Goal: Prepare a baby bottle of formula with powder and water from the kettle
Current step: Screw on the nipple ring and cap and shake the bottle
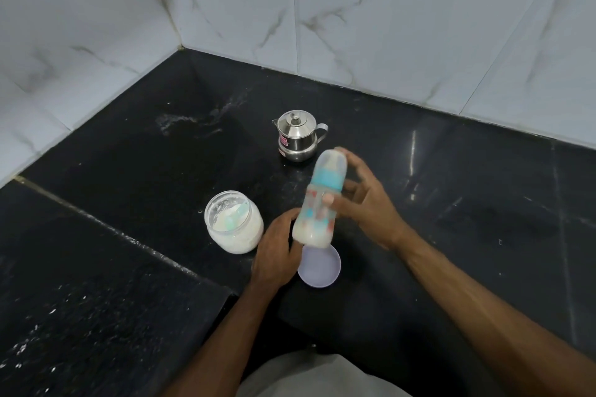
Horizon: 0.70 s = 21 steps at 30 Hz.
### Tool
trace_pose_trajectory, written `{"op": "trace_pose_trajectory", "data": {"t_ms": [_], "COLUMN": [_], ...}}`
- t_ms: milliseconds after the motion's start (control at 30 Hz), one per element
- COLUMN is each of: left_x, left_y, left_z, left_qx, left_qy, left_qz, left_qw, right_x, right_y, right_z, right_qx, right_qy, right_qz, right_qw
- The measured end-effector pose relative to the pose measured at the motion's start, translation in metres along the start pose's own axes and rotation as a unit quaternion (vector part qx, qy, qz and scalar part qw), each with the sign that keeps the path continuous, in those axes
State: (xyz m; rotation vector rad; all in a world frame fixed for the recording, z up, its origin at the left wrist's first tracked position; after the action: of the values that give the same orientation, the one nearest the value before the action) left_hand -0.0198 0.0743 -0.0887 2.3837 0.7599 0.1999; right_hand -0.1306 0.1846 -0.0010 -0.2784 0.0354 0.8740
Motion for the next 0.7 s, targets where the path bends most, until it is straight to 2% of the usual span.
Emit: {"op": "trace_pose_trajectory", "data": {"t_ms": [100, 133, 200, 300, 333, 367, 467, 500, 567, 633, 667, 700], "left_x": [0.002, 0.001, 0.000, 0.002, 0.003, 0.003, 0.003, 0.002, 0.000, 0.001, 0.001, 0.001], "left_y": [0.001, 0.001, 0.002, 0.002, 0.001, 0.000, -0.001, 0.000, 0.006, 0.007, 0.006, 0.005], "left_z": [0.001, 0.001, 0.000, -0.003, -0.004, -0.003, -0.001, -0.001, -0.006, -0.010, -0.011, -0.010], "left_qx": [-0.029, -0.030, -0.030, -0.009, -0.002, -0.009, -0.034, -0.035, -0.035, -0.022, -0.018, -0.018], "left_qy": [0.006, 0.007, 0.007, -0.005, -0.007, -0.004, 0.007, 0.006, -0.004, -0.015, -0.017, -0.012], "left_qz": [-0.021, -0.021, -0.021, -0.009, -0.005, -0.009, -0.022, -0.025, -0.025, -0.006, 0.004, 0.004], "left_qw": [0.999, 0.999, 0.999, 1.000, 1.000, 1.000, 0.999, 0.999, 0.999, 1.000, 1.000, 1.000], "right_x": [-0.012, -0.015, -0.012, 0.002, 0.004, 0.002, -0.008, -0.009, -0.005, 0.003, 0.006, 0.004], "right_y": [0.031, 0.039, 0.034, 0.007, 0.006, 0.011, 0.040, 0.042, 0.027, 0.002, -0.003, -0.001], "right_z": [0.008, 0.008, 0.003, -0.006, -0.007, -0.003, 0.006, 0.005, 0.001, -0.007, -0.010, -0.009], "right_qx": [-0.146, -0.181, -0.168, -0.018, 0.000, -0.016, -0.145, -0.163, -0.124, -0.018, 0.018, 0.021], "right_qy": [0.031, 0.041, 0.025, -0.030, -0.026, -0.008, 0.027, 0.031, 0.015, -0.019, -0.026, -0.016], "right_qz": [-0.165, -0.196, -0.177, -0.029, -0.012, -0.032, -0.192, -0.206, -0.152, -0.027, 0.011, 0.007], "right_qw": [0.975, 0.963, 0.969, 0.999, 1.000, 0.999, 0.970, 0.964, 0.980, 0.999, 0.999, 1.000]}}
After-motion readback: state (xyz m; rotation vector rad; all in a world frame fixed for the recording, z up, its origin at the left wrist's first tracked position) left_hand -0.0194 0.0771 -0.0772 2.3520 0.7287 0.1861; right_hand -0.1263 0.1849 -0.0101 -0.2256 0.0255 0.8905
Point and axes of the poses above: each hand's wrist, its own x-axis away from the middle knuckle, its own y-axis out of the back of the hand, z = x × y, the point moved 8 cm from there along -x, towards the middle knuckle, and after that the axes turned 9 degrees about y, right-handed, at the moved point
